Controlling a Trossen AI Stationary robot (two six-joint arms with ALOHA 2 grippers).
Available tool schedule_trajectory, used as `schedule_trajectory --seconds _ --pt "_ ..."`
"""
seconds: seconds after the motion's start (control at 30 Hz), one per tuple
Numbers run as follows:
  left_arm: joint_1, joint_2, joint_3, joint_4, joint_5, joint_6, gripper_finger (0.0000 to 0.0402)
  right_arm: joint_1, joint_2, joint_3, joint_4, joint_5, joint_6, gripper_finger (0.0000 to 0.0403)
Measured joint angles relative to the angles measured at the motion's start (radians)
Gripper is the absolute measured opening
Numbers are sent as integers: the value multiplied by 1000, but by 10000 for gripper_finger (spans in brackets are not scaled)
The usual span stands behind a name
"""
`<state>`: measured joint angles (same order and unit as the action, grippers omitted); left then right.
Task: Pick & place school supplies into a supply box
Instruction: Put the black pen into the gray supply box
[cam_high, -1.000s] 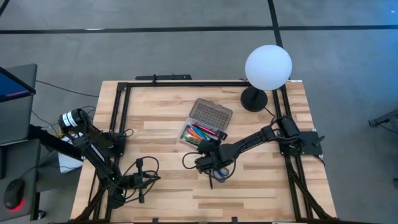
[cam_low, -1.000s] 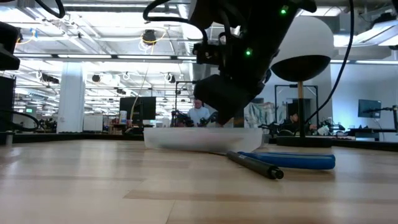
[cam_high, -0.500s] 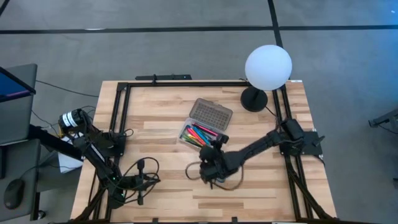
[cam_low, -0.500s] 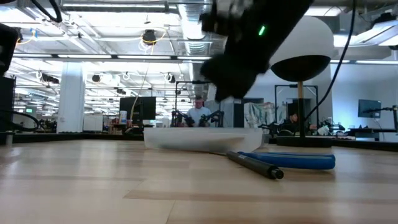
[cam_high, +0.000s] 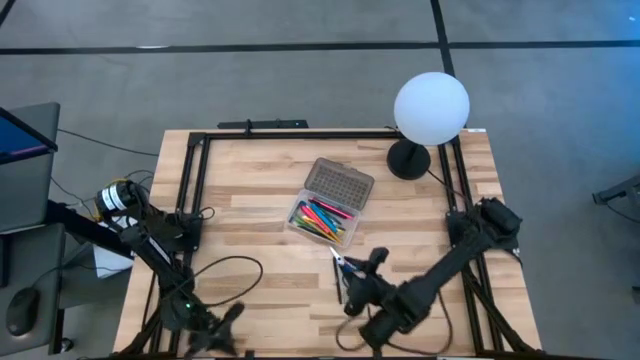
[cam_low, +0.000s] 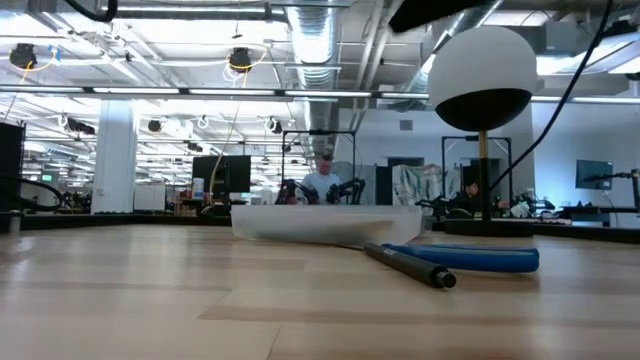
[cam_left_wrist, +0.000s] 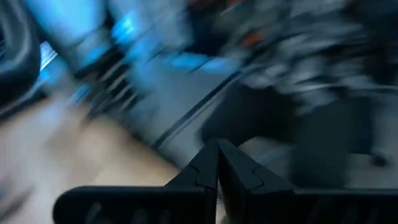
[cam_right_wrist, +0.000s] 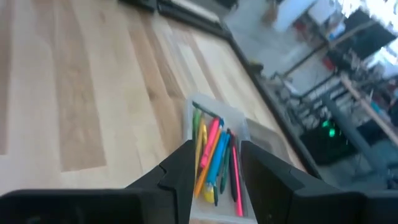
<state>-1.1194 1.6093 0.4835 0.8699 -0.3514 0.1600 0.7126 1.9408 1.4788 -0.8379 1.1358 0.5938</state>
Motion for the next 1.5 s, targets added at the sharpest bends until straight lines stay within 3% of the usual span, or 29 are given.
schedule_trajectory --seconds 0.1,0.2,0.57,0.87,1.5 --pt "0 0 0 76 208 164 0 49 0 0 0 47 0 121" --pt "-1 0 1 87 277 239 0 85 0 0 -1 55 2 121" --pt "6 0 1 118 303 306 0 145 0 -1 1 77 29 121" --pt "6 0 1 342 212 489 0 142 0 -1 1 77 35 121" --pt "6 0 1 378 186 511 0 142 0 -1 4 70 36 121"
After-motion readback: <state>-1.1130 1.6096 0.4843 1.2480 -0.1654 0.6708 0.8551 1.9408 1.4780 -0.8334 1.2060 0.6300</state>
